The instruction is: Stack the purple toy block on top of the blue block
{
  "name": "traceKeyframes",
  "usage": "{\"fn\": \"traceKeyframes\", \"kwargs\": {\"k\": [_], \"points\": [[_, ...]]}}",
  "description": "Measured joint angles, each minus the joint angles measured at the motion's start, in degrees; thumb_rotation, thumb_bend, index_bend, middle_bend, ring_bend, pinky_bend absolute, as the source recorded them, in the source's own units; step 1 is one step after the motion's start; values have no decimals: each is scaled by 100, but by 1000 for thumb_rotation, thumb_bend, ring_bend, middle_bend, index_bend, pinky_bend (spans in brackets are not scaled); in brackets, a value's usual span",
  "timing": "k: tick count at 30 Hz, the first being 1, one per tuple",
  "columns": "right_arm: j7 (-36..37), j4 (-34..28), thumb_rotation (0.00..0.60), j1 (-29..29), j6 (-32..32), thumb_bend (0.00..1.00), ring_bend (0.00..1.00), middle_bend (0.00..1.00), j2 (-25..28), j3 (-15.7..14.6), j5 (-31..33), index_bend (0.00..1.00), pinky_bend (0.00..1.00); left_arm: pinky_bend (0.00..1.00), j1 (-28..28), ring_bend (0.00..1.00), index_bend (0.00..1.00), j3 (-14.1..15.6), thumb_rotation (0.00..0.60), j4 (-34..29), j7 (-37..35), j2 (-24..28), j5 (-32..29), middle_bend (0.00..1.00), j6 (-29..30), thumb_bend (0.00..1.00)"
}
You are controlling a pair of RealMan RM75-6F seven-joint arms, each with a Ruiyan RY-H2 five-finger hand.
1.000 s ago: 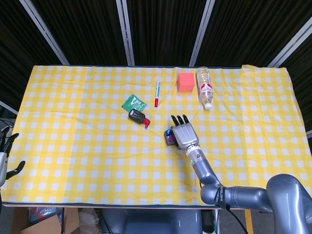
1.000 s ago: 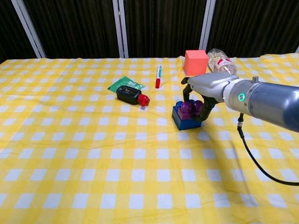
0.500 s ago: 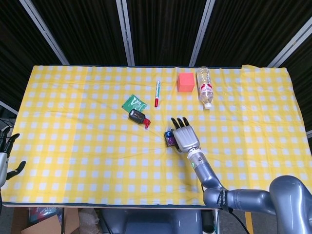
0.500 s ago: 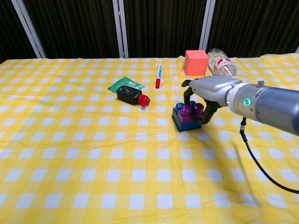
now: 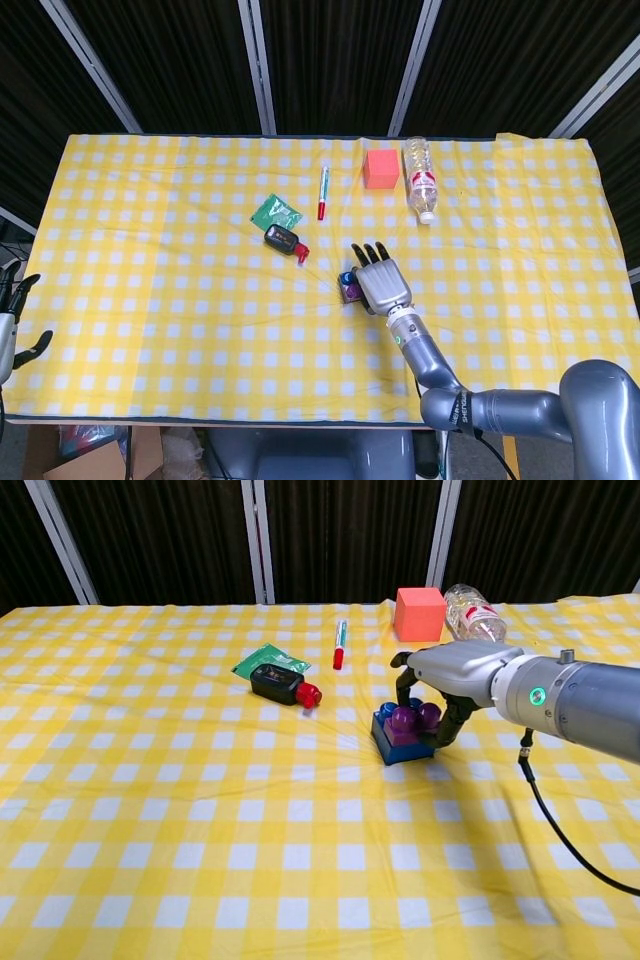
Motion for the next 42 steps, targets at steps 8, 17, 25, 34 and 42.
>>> {"fn": "traceKeyframes", "kwargs": {"k": [8,17,25,34,42], "points": [[-94,20,600,19,39,726,0,0,11,-19,5,206,0,120,0,0,154,-2,600,-1,24,-5,-8,7,-6,271],[-97,15,600,-4,73,569,0,0,1,-11,-36,201,0,120,1,0,155,-6,600,-2,46,-12,-13,7,-3,271],[-109,-32,600,-3,95,495,0,0,5,13,-65,197,0,120,13,0,156,-16,600,0,11,-1,-20,8,16,271],[-167,-29,600,-2,101,422,0,0,0,5,-20,100,0,120,20,0,158,-17,600,2,-9,9,-16,8,23,271],[-203,13,600,21,72,387,0,0,-7,26,39,18,0,120,25,0,159,-16,600,-2,6,7,-13,8,30,271]]}}
